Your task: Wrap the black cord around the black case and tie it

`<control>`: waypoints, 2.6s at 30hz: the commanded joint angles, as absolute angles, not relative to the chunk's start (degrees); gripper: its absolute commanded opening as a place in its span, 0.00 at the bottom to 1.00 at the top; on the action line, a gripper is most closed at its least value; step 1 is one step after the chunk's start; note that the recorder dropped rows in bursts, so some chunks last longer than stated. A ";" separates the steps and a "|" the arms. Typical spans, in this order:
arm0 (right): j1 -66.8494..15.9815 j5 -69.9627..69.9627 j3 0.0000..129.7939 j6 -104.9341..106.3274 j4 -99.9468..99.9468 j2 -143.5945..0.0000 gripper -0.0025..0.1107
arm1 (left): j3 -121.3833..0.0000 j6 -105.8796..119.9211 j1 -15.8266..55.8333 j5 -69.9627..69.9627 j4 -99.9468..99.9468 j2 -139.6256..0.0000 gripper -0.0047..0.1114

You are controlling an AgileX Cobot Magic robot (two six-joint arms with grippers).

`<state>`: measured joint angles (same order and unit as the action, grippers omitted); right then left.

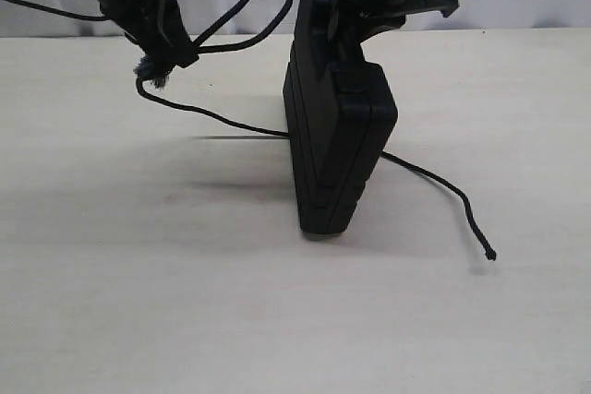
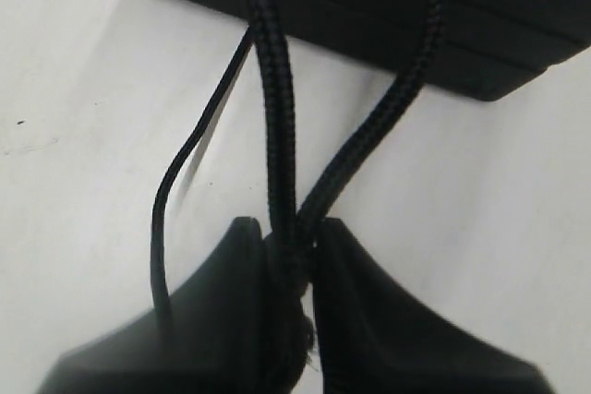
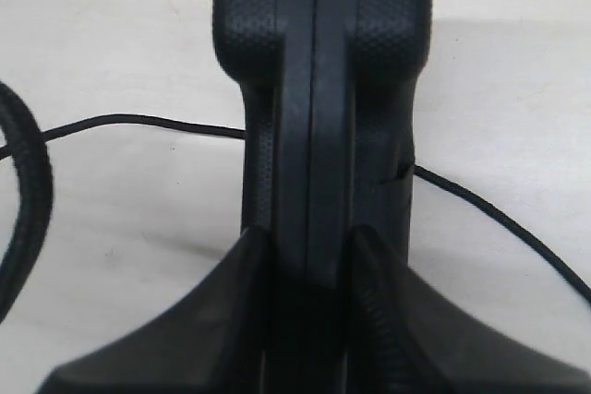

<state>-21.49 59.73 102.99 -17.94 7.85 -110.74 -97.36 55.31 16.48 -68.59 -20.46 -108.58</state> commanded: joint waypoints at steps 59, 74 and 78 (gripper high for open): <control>-21.43 59.79 103.25 -17.43 8.34 -110.14 0.06 | -101.34 53.50 27.33 -56.99 -27.68 -116.76 0.04; -21.43 59.81 103.25 -17.43 8.14 -110.14 0.06 | -101.34 54.18 27.33 -45.02 -34.16 -117.71 0.13; -21.43 59.81 103.25 -17.43 8.14 -110.14 0.06 | -101.34 56.04 27.33 -44.79 -34.65 -117.71 0.38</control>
